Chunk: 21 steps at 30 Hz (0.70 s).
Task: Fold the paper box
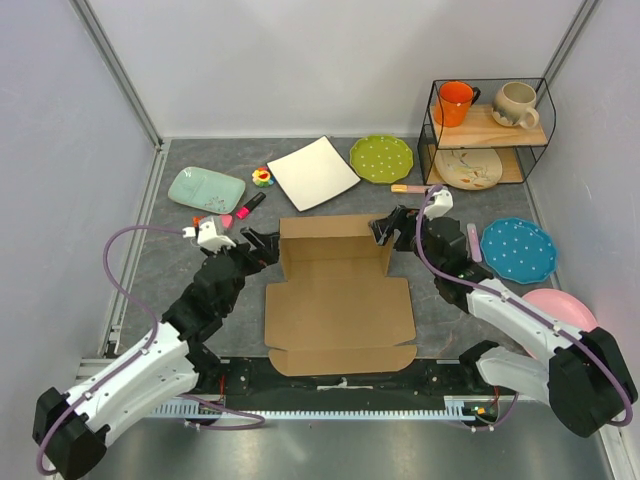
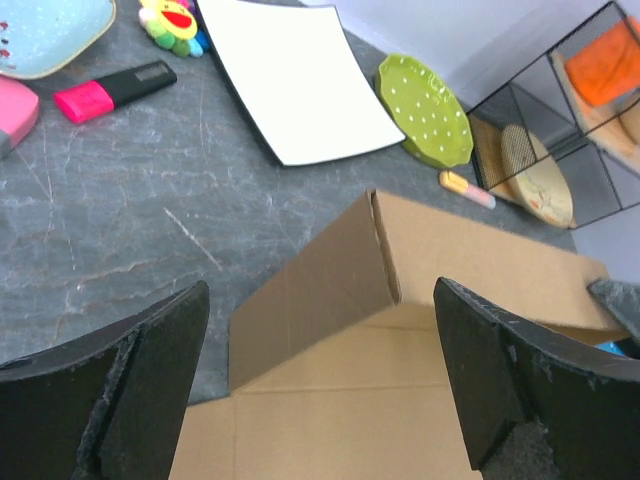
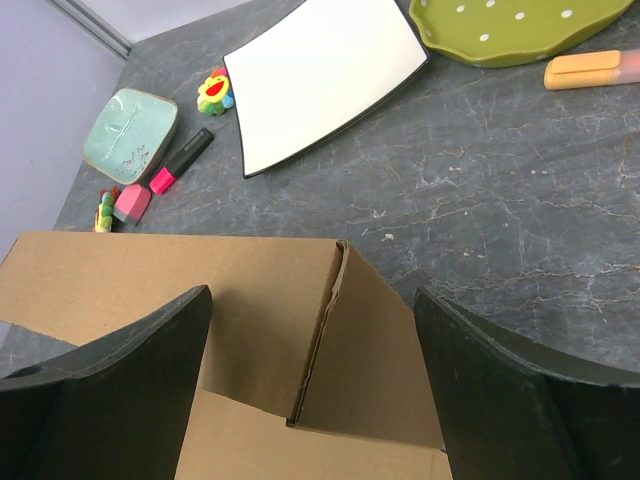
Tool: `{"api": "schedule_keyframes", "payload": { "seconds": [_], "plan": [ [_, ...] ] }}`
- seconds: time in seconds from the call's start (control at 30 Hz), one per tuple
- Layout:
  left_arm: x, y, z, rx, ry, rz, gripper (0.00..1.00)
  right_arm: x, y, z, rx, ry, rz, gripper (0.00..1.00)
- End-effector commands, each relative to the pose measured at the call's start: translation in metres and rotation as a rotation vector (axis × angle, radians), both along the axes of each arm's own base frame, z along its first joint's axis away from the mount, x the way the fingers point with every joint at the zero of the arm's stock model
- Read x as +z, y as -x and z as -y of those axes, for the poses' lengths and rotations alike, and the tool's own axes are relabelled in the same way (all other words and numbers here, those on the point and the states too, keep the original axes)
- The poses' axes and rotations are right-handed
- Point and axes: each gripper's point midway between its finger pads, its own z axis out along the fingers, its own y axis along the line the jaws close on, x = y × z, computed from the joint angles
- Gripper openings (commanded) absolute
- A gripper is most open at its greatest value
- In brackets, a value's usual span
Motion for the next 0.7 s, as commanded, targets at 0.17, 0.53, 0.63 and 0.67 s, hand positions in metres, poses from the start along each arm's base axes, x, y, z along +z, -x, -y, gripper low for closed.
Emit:
{"api": "schedule_keyframes", "payload": {
  "seconds": [0.17,0.53,0.63,0.67],
  "plan": [
    [0.051,-0.027,0.023,-0.12,0.142,0.081,0.99,-0.029,0.013,0.006,0.014,0.028,-0.042,0.88],
    [0.008,-0.032,0.049,-0.269,0.102,-0.076,0.97,-0.037,0.022,0.009,0.026,0.041,-0.055,0.87],
    [-0.009,-0.033,0.048,-0.269,0.084,-0.129,0.91,-0.037,0.024,0.01,0.032,0.044,-0.055,0.87],
    [-0.014,-0.033,0.048,-0.268,0.082,-0.141,0.88,-0.038,0.026,0.01,0.034,0.048,-0.058,0.87]
  ]
}}
